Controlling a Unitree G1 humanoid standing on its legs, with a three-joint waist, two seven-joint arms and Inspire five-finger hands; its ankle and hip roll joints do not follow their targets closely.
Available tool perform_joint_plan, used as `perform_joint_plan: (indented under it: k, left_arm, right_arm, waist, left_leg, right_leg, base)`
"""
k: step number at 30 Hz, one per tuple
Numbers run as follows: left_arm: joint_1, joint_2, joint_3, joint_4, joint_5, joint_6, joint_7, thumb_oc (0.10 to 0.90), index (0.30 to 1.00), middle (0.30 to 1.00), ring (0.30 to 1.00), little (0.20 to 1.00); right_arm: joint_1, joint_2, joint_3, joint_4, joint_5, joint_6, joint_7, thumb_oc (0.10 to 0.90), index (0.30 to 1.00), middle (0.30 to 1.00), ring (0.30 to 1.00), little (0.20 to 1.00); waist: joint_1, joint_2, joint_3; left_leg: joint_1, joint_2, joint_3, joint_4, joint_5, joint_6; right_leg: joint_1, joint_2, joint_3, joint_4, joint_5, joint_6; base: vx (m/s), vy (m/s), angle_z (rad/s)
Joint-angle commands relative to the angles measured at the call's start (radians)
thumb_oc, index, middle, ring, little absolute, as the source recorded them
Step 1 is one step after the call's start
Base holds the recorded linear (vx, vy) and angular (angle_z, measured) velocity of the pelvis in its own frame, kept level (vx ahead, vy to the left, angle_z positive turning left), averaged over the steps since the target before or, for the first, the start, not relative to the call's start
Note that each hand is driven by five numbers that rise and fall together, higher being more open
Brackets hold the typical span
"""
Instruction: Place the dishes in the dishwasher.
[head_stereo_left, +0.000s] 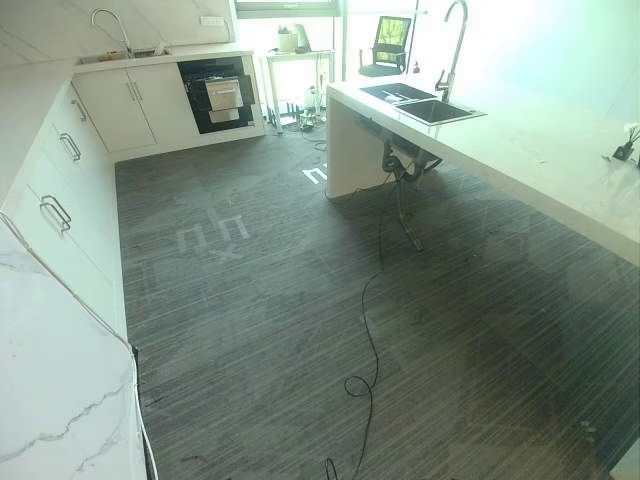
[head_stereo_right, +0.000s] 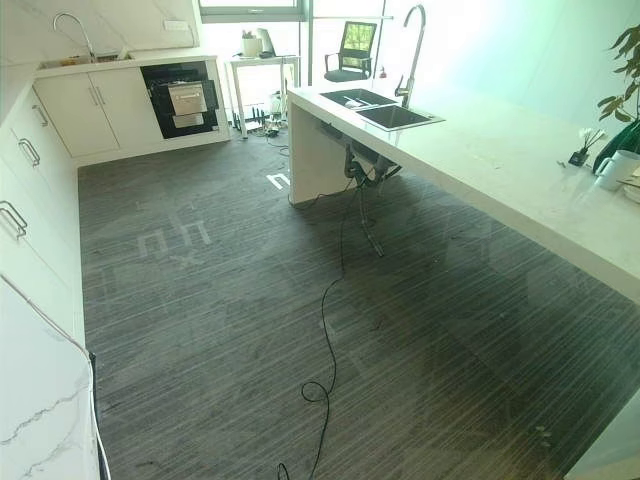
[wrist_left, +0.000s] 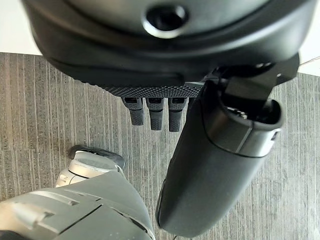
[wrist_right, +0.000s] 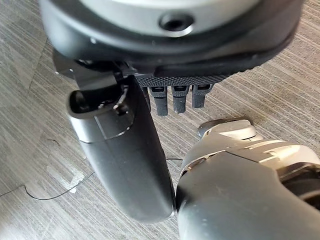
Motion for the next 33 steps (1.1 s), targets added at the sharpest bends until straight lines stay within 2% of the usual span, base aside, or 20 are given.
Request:
perform_joint_plan:
  k: [1,24,26,27,30,33]
  left_arm:
    - [-0.026,0.035,0.000,-0.025,0.023,-0.062,-0.005,0.800,0.900,0.900,0.900,0.900]
    - [-0.031,0.031,-0.010,-0.028,0.012,-0.062,-0.009,0.800,0.900,0.900,0.900,0.900]
    - [-0.039,0.033,-0.004,-0.032,-0.012,-0.072,-0.019,0.800,0.900,0.900,0.900,0.900]
    - [-0.043,0.036,0.001,-0.051,-0.026,-0.075,-0.032,0.800,0.900,0.900,0.900,0.900]
    - [-0.052,0.052,0.002,-0.114,-0.064,-0.082,-0.055,0.800,0.900,0.900,0.900,0.900]
    - [-0.061,0.067,0.014,-0.206,-0.094,-0.068,-0.056,0.800,0.900,0.900,0.900,0.900]
  right_arm:
    - [-0.020,-0.045,-0.016,0.043,-0.025,0.004,-0.007,0.800,0.900,0.900,0.900,0.900]
    - [-0.024,-0.039,-0.004,0.036,-0.037,-0.018,-0.009,0.800,0.900,0.900,0.900,0.900]
    - [-0.028,-0.044,-0.009,0.030,-0.022,-0.039,-0.005,0.800,0.900,0.900,0.900,0.900]
    - [-0.029,-0.049,0.002,-0.003,-0.057,-0.100,0.004,0.800,0.900,0.900,0.900,0.900]
    - [-0.033,-0.063,0.051,-0.075,-0.114,-0.177,0.011,0.800,0.900,0.900,0.900,0.900]
    - [-0.035,-0.084,0.065,-0.159,-0.087,-0.210,0.008,0.800,0.900,0.900,0.900,0.900]
  waist:
    - [0.004,0.013,0.026]
    - [-0.004,0.015,0.041]
    - [-0.007,0.017,0.045]
    - [-0.009,0.017,0.050]
    - [-0.014,0.013,0.057]
    - [-0.015,0.011,0.063]
  left_leg:
    - [0.081,0.075,0.001,-0.045,-0.106,-0.058]
    - [0.078,0.081,-0.009,-0.045,-0.098,-0.064]
    - [0.078,0.085,-0.012,-0.045,-0.096,-0.067]
    - [0.080,0.088,-0.014,-0.045,-0.095,-0.069]
    - [0.079,0.091,-0.019,-0.045,-0.091,-0.071]
    - [0.079,0.097,-0.024,-0.045,-0.086,-0.075]
  right_leg:
    - [0.021,-0.063,0.017,-0.023,-0.036,0.110]
    - [0.017,-0.050,0.026,-0.023,-0.039,0.101]
    - [0.017,-0.047,0.026,-0.023,-0.041,0.097]
    - [0.019,-0.043,0.027,-0.023,-0.042,0.094]
    - [0.018,-0.035,0.032,-0.023,-0.043,0.088]
    - [0.018,-0.029,0.032,-0.023,-0.045,0.082]
  base:
    - [0.00,0.000,0.00]
    - [0.00,-0.015,0.00]
    - [0.03,-0.098,0.01]
    - [0.04,-0.101,0.02]
    - [0.02,-0.106,0.01]
    - [0.02,-0.118,-0.01]
